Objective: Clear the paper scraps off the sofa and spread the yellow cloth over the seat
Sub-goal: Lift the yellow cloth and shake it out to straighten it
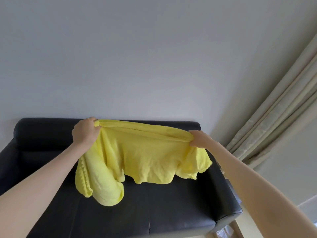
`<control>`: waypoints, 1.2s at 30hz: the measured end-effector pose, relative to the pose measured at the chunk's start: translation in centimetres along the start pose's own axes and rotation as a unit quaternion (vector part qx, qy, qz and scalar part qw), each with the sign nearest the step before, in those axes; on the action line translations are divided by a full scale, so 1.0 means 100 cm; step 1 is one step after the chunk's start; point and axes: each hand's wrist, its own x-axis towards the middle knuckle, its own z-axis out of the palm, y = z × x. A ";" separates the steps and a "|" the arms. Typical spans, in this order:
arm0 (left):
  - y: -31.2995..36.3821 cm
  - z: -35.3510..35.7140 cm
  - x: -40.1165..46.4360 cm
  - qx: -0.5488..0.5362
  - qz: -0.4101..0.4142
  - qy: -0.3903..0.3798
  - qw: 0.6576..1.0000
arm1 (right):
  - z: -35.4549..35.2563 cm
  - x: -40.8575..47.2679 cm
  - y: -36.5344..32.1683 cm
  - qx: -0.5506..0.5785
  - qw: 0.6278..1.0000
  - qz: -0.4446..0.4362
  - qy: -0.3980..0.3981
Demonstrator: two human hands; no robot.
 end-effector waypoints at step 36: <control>0.095 0.040 -0.072 -0.219 0.125 -0.580 0.774 | -0.009 -0.032 -0.032 -0.011 0.998 -0.025 0.058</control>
